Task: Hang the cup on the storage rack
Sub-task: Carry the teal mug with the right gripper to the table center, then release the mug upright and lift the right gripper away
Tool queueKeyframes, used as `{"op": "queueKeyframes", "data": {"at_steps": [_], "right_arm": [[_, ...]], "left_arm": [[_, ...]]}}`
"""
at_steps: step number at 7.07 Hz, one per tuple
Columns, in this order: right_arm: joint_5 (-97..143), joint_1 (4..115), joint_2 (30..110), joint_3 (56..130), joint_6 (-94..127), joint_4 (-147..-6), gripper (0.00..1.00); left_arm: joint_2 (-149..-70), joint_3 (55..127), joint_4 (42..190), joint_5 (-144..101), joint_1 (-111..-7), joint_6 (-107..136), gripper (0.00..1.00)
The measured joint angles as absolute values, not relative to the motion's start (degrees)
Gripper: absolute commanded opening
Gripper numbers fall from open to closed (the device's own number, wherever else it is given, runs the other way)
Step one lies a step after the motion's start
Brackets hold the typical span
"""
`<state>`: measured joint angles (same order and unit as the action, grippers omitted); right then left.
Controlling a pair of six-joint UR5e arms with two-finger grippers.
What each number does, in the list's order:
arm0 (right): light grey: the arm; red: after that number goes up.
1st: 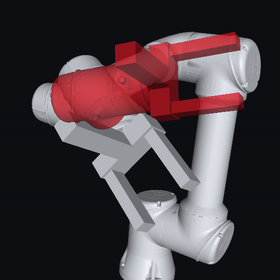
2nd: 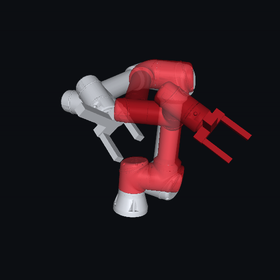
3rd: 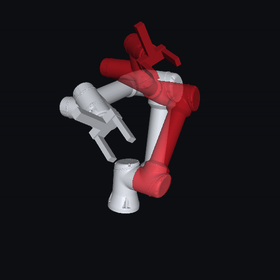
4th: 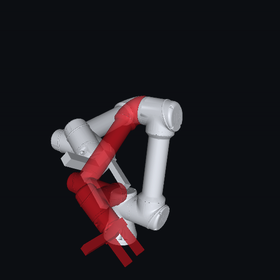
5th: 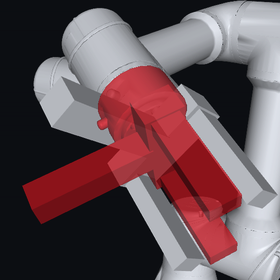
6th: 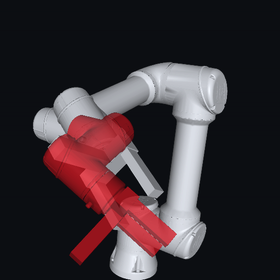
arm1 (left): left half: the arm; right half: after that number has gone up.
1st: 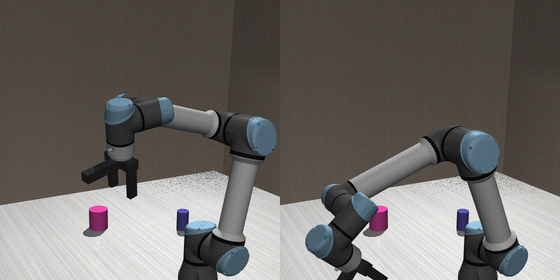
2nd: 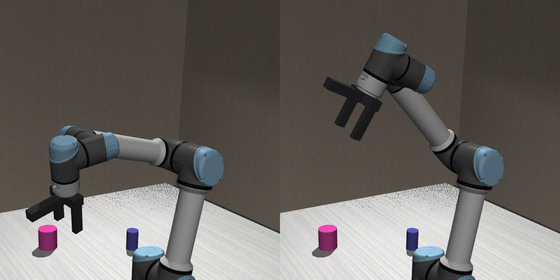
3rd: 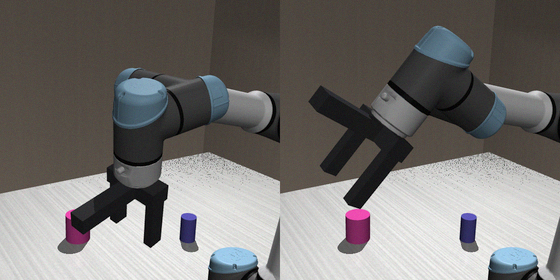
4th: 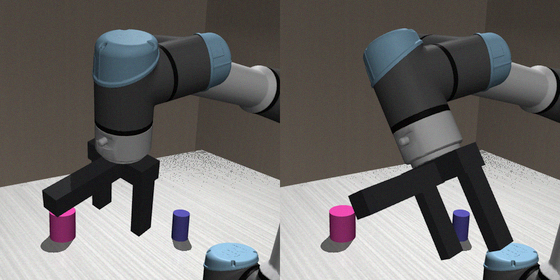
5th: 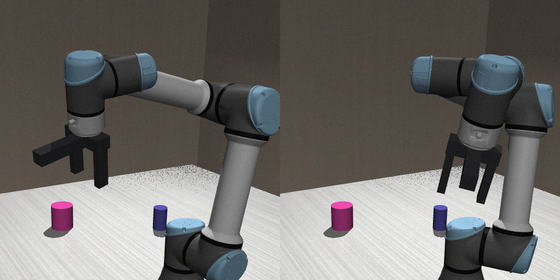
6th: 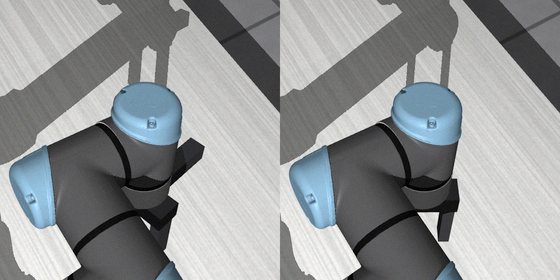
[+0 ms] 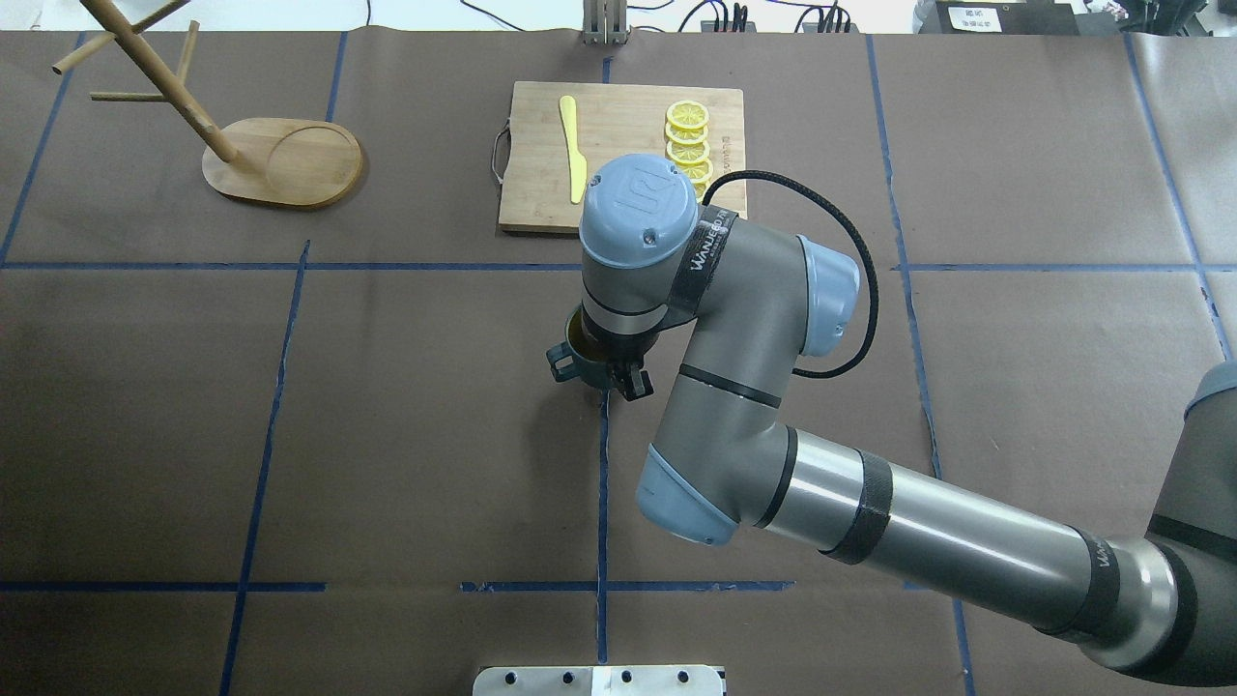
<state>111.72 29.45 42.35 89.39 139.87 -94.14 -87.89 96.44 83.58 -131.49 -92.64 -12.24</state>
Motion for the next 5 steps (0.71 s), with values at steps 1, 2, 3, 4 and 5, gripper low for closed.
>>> {"op": "queueKeyframes", "data": {"at_steps": [1, 2, 3, 4, 5], "right_arm": [[111.7, 29.2, 42.4, 89.4, 139.7, -94.1, 1.00], [111.7, 29.1, 42.5, 89.4, 139.6, -94.1, 1.00], [111.7, 29.1, 42.5, 89.4, 139.4, -94.1, 1.00], [111.8, 29.0, 42.5, 89.7, 138.9, -93.9, 1.00], [111.6, 29.2, 42.7, 90.5, 138.1, -93.3, 1.00]], "left_arm": [[-87.9, 96.4, 83.6, -131.5, -92.6, -12.3, 1.00], [-87.9, 96.4, 83.6, -131.5, -92.6, -12.2, 1.00], [-87.9, 96.4, 83.6, -131.5, -92.6, -12.2, 1.00], [-87.9, 96.5, 83.6, -131.5, -92.6, -12.2, 1.00], [-88.0, 96.6, 83.6, -131.6, -92.6, -12.2, 1.00]]}}
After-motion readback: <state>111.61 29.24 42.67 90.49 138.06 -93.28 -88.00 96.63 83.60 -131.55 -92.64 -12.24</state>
